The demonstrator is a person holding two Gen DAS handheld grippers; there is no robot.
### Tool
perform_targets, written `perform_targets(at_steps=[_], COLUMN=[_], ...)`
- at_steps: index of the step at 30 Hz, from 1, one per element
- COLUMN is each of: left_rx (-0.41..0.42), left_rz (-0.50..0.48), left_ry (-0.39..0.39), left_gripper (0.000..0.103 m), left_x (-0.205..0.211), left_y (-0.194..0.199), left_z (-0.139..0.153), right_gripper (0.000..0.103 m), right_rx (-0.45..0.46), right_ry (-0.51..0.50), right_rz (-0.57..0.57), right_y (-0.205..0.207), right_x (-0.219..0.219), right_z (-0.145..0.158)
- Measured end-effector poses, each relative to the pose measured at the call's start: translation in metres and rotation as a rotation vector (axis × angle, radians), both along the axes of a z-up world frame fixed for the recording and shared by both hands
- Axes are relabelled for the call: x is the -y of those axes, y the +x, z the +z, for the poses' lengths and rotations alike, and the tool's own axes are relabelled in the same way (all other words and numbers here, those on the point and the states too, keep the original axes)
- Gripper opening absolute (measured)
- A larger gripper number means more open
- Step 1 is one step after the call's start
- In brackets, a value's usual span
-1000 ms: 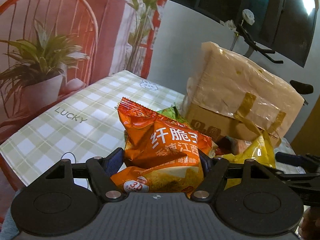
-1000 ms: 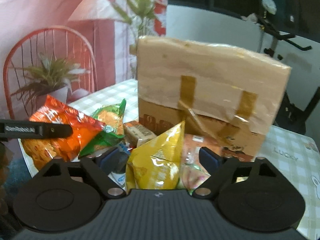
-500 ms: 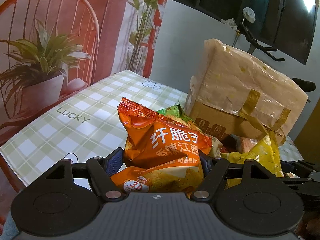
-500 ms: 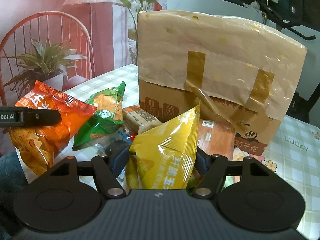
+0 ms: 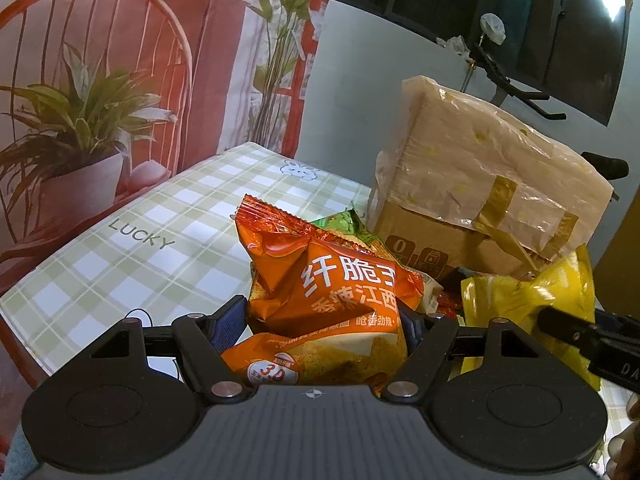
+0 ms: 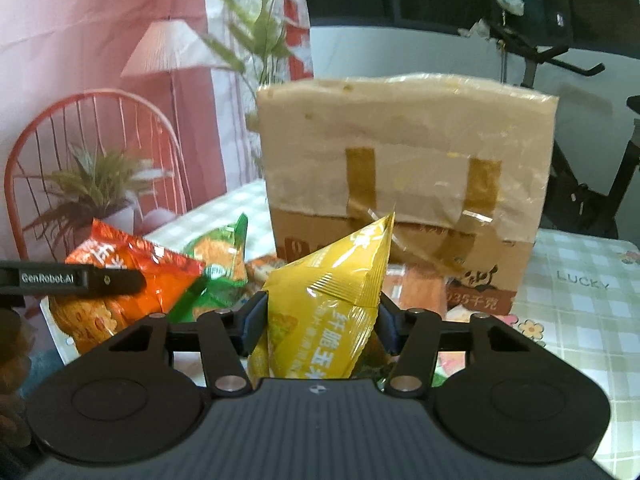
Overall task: Organize snacks
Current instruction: 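Lift the orange bag with the left gripper while the right gripper lifts the yellow bag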
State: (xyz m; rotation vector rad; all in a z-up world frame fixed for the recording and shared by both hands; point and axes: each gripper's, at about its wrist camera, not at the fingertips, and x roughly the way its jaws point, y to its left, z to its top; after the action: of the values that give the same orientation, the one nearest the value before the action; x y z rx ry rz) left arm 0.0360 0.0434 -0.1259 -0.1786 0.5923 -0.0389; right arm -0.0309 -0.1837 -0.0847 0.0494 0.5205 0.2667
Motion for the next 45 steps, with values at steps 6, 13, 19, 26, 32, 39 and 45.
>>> perform_targets(at_steps=[6,13,19,26,32,39,45], left_rx=[0.018,0.119,0.211,0.289,0.361,0.362,0.289], left_rz=[0.001,-0.019,-0.067,-0.128,-0.177,-0.224,-0.227], left_ry=[0.008,0.043,0.088,0.136,0.163,0.221,0.278], left_gripper=[0.077,0.077,0.077,0.077,0.077,0.077,0.077], left_x=[0.001,0.006,0.022,0.051,0.076,0.12,0.15], left_y=[-0.001,0.001,0.016,0.04,0.063,0.119,0.17], left_z=[0.004,0.038,0.078,0.117,0.149,0.173,0.169], right_gripper=[0.057,0.057,0.057,0.057,0.057,0.057,0.057], right_rx=[0.02,0.105,0.19,0.277,0.341,0.344,0.29], right_ry=[0.004,-0.007,-0.008,-0.04,-0.066,-0.128,-0.221], right_rz=[0.001,0.01,0.013,0.017,0.004,-0.037,-0.08], right_y=[-0.001,-0.004,-0.003,0.012,0.031,0.084,0.138], right_x=[0.003,0.012,0.025,0.04,0.054,0.072,0.081], right_z=[0.003,0.029,0.062,0.106,0.141,0.163,0.156])
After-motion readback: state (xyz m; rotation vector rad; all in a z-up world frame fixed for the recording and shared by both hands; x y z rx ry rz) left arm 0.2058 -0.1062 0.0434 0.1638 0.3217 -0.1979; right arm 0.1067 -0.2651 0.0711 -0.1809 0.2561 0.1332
